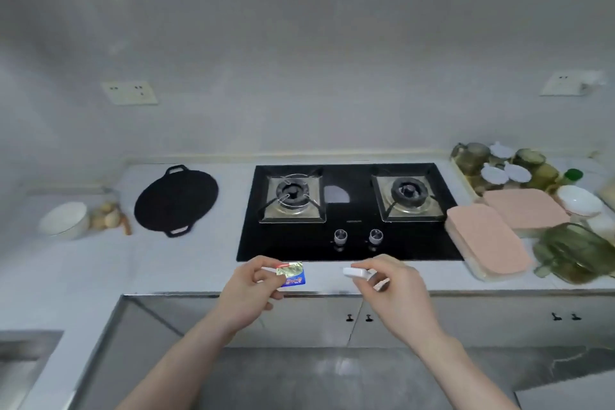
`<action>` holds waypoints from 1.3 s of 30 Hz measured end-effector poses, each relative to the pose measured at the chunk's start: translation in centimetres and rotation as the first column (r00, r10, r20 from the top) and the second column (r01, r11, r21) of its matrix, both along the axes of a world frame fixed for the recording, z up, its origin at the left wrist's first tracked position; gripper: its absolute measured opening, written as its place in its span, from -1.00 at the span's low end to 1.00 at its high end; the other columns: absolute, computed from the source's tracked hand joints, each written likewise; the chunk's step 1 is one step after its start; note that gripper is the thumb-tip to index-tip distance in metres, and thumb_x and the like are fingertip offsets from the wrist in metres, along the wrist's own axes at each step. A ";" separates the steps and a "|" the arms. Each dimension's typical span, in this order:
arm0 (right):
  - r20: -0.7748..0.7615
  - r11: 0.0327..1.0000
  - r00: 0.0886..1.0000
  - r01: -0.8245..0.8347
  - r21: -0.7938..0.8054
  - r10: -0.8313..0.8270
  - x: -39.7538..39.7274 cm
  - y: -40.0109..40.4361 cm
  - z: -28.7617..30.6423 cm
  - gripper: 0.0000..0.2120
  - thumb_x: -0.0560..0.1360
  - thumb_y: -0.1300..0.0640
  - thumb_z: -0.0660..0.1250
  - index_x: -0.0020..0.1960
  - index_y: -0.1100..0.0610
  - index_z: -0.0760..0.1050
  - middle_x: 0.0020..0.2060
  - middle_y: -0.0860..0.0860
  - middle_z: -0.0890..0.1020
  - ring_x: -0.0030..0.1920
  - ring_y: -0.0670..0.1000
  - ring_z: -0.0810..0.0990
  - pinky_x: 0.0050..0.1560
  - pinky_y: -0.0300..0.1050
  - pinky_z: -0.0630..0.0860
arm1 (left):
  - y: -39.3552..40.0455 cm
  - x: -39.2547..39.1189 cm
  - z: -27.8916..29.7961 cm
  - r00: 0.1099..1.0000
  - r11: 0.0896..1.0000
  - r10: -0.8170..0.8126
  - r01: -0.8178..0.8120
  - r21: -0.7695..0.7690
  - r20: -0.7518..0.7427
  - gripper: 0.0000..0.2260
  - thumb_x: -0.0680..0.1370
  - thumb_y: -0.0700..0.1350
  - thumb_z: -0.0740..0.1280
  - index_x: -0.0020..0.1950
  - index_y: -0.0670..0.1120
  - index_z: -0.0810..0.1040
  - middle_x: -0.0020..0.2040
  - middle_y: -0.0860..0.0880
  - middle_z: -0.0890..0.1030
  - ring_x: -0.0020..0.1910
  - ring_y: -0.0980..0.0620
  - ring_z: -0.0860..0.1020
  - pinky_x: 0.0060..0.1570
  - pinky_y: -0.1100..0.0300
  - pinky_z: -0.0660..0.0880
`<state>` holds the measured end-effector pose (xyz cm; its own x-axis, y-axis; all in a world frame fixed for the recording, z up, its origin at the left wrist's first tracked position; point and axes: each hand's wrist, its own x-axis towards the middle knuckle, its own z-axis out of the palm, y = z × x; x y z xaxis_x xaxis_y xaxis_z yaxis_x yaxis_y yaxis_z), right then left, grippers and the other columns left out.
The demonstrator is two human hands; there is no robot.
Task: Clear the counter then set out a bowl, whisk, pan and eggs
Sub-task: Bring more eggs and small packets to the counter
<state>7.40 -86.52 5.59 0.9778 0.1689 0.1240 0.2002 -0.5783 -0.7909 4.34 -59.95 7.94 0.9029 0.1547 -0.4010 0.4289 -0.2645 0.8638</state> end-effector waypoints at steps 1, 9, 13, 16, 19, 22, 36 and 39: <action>0.007 0.999 0.999 -0.037 -0.009 0.037 0.3 1.9 0.1 -0.80 0.48 0.11 0.53 -0.03 -0.19 0.69 -0.07 -0.25 0.66 -0.15 -0.07 0.64 -0.20 -0.23 0.56 | 2.0 -0.4 -0.1 1.000 1.000 0.027 -0.027 -0.005 0.010 -0.88 0.59 -0.13 0.38 0.07 0.05 0.64 -0.13 -0.02 0.73 -0.14 0.01 0.72 -0.11 0.04 0.60; 0.017 0.950 0.951 -0.307 -0.050 0.309 1.5 18.0 0.3 -0.84 0.53 0.03 0.48 0.05 -0.22 0.69 -0.01 -0.29 0.66 -0.08 -0.11 0.66 -0.17 -0.22 0.58 | 16.5 -5.6 -0.2 0.949 0.949 0.314 -0.313 -0.038 0.015 -0.88 0.60 -0.17 0.37 0.10 -0.02 0.63 -0.13 -0.06 0.71 -0.23 0.05 0.66 -0.22 0.15 0.55; 0.004 0.910 0.913 -0.406 -0.086 0.408 2.2 23.5 0.4 -0.83 0.53 0.00 0.46 0.09 -0.20 0.68 -0.01 -0.32 0.66 -0.08 -0.13 0.64 -0.12 -0.20 0.58 | 20.7 -7.8 -0.4 0.900 0.900 0.436 -0.435 -0.036 0.026 -0.89 0.60 -0.18 0.37 0.09 -0.05 0.64 -0.13 -0.06 0.71 -0.26 0.06 0.63 -0.28 0.19 0.52; -0.005 0.878 0.883 -0.467 -0.108 0.469 3.4 27.2 0.3 -0.84 0.53 -0.01 0.45 0.09 -0.20 0.68 0.00 -0.38 0.64 -0.08 -0.16 0.64 -0.11 -0.20 0.59 | 23.2 -9.0 -0.9 0.852 0.852 0.523 -0.523 -0.029 0.024 -0.89 0.59 -0.20 0.37 0.07 -0.05 0.65 -0.10 -0.08 0.73 -0.26 0.04 0.65 -0.27 0.15 0.55; -0.025 0.840 0.845 -0.533 -0.099 0.534 4.8 30.2 0.0 -0.87 0.53 -0.03 0.46 0.07 -0.18 0.69 0.00 -0.40 0.64 -0.09 -0.17 0.64 -0.10 -0.21 0.59 | 25.2 -9.4 -1.8 0.808 0.808 0.589 -0.589 -0.034 0.005 -0.89 0.59 -0.20 0.37 0.06 -0.04 0.64 -0.12 -0.04 0.74 -0.23 0.01 0.67 -0.21 0.09 0.58; -0.038 0.790 0.796 -0.604 -0.105 0.604 6.5 32.9 -0.5 -0.86 0.54 -0.04 0.45 0.08 -0.18 0.69 -0.02 -0.35 0.66 -0.08 -0.17 0.64 -0.10 -0.19 0.61 | 26.9 -9.5 -2.4 0.763 0.763 0.646 -0.646 -0.033 -0.018 -0.90 0.59 -0.19 0.37 0.07 -0.05 0.64 -0.12 -0.04 0.74 -0.22 -0.01 0.66 -0.20 0.06 0.58; -0.096 0.634 0.644 -0.764 -0.121 0.759 12.9 41.8 -3.8 -0.85 0.55 -0.02 0.43 0.09 -0.20 0.68 0.01 -0.31 0.55 -0.11 -0.14 0.63 -0.08 -0.11 0.62 | 32.9 -7.5 -3.7 0.618 0.619 0.784 -0.785 -0.002 -0.058 -0.88 0.59 -0.14 0.39 0.12 -0.04 0.63 -0.04 -0.04 0.73 -0.17 -0.02 0.69 -0.17 0.11 0.62; -0.105 0.643 0.657 -0.753 -0.141 0.746 14.2 42.9 -4.6 -0.84 0.56 -0.03 0.42 0.12 -0.20 0.67 0.00 -0.29 0.55 -0.10 -0.15 0.62 -0.08 -0.14 0.62 | 35.2 -5.8 -4.7 0.612 0.613 0.787 -0.790 -0.003 -0.080 -0.87 0.58 -0.11 0.40 0.13 -0.04 0.61 -0.03 -0.06 0.73 -0.13 -0.04 0.70 -0.16 0.10 0.63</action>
